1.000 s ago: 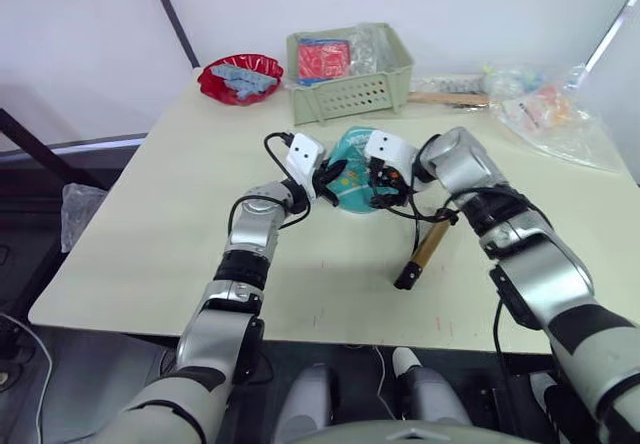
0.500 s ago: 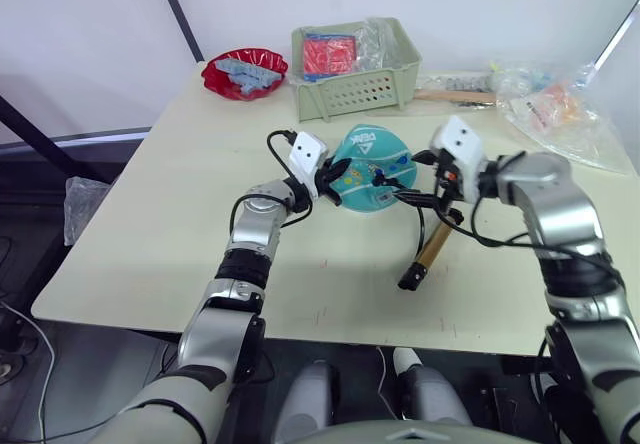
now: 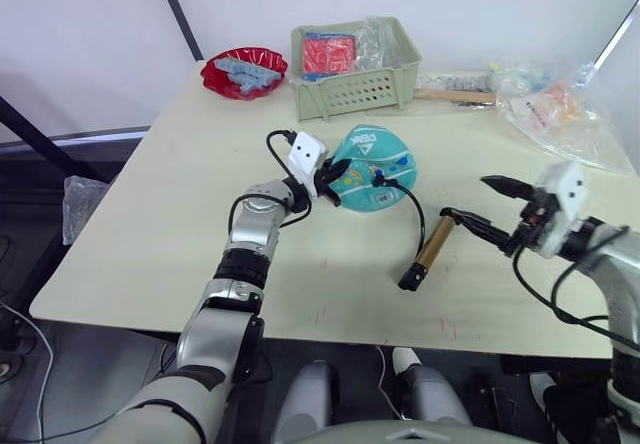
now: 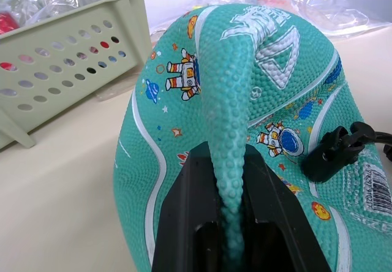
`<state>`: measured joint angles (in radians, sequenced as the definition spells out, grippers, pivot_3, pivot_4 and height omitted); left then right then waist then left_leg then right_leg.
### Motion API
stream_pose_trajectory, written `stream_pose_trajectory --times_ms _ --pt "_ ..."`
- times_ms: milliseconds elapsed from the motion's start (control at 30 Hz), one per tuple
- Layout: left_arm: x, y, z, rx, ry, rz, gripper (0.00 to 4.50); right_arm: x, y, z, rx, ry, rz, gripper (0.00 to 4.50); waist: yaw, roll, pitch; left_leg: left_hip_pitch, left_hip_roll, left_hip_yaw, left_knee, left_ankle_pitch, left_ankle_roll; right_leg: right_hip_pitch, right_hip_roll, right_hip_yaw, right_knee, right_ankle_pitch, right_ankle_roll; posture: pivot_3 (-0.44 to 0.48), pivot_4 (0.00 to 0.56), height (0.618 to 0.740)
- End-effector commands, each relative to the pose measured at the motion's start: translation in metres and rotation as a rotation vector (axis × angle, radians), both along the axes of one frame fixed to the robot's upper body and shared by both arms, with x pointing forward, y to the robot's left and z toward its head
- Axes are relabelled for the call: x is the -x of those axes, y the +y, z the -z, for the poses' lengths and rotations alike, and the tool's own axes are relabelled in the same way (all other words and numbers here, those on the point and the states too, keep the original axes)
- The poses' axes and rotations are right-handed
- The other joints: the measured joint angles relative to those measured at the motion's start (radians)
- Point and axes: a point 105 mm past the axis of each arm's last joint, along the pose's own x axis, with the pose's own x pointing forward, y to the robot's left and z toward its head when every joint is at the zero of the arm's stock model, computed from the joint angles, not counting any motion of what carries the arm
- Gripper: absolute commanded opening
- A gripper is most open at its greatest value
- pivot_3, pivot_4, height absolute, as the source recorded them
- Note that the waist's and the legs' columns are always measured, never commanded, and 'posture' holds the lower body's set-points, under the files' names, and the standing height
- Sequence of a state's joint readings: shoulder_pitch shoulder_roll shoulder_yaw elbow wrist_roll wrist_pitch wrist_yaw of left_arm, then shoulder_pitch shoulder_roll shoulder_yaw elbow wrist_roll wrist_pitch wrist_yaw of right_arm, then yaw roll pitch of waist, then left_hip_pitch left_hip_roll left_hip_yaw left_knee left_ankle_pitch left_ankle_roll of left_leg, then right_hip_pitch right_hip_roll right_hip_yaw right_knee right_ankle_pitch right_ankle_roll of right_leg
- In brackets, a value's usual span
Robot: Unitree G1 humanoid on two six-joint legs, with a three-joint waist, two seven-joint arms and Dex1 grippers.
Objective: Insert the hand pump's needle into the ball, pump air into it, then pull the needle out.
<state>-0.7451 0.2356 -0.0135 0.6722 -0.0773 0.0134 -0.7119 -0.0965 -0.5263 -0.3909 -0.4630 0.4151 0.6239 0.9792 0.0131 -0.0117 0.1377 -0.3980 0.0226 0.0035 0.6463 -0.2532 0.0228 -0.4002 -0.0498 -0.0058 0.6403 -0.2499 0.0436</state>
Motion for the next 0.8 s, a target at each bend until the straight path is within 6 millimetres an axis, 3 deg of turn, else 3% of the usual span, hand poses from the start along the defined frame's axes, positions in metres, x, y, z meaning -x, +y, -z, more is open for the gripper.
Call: stream_pose_trajectory --times_ms 33,167,367,467,667,700,800 --pt "0.014 0.000 0.059 -0.085 0.211 0.011 0.00 0.016 -0.016 -0.009 0.004 -0.045 -0.013 4.46 0.001 0.000 0.000 0.000 0.000 -0.001 0.000 0.000 0.000 0.000 0.000 0.000 0.000 0.000 0.000 0.000 0.150 0.738" --pt "0.013 -0.002 0.056 -0.084 0.207 0.019 0.00 0.033 -0.040 -0.005 -0.013 -0.058 -0.019 4.46 0.003 -0.002 0.001 -0.001 0.000 -0.002 0.000 0.000 0.000 0.002 -0.001 -0.002 -0.003 0.000 0.000 0.000 0.150 0.738" --pt "0.011 -0.004 0.050 -0.081 0.194 0.034 0.00 0.041 -0.065 0.008 0.040 -0.107 0.036 4.46 0.002 -0.003 0.003 0.000 -0.001 -0.004 0.000 0.000 0.000 0.004 0.000 -0.004 -0.004 0.000 0.001 0.000 0.150 0.738" --pt "0.010 -0.004 0.043 -0.067 0.178 0.034 1.17 0.042 -0.071 0.014 0.051 -0.138 0.065 4.50 0.001 -0.002 0.005 0.000 -0.001 -0.004 0.000 0.000 0.000 0.004 0.000 -0.004 -0.004 0.000 0.001 0.000 0.150 0.738" --pt "0.011 -0.004 0.018 -0.027 0.101 0.059 4.08 0.048 -0.071 0.019 0.030 -0.172 0.059 4.50 0.001 -0.001 0.010 0.000 -0.002 -0.004 0.000 0.000 0.000 0.004 0.000 -0.003 -0.004 0.000 0.001 0.000 0.150 0.738" --pt "0.011 -0.004 0.013 -0.022 0.084 0.064 4.40 0.049 -0.071 0.020 0.031 -0.175 0.056 4.50 0.001 -0.001 0.012 0.000 -0.001 -0.004 0.000 0.000 0.000 0.004 0.000 -0.003 -0.004 0.000 0.001 0.000 0.150 0.738" --pt "0.013 -0.004 0.004 -0.012 0.058 0.073 4.40 0.051 -0.070 0.021 0.029 -0.179 0.052 4.50 0.001 -0.002 0.014 0.000 -0.001 -0.001 0.000 -0.001 0.001 0.004 -0.002 0.000 -0.004 -0.001 0.002 0.000 0.150 0.738"
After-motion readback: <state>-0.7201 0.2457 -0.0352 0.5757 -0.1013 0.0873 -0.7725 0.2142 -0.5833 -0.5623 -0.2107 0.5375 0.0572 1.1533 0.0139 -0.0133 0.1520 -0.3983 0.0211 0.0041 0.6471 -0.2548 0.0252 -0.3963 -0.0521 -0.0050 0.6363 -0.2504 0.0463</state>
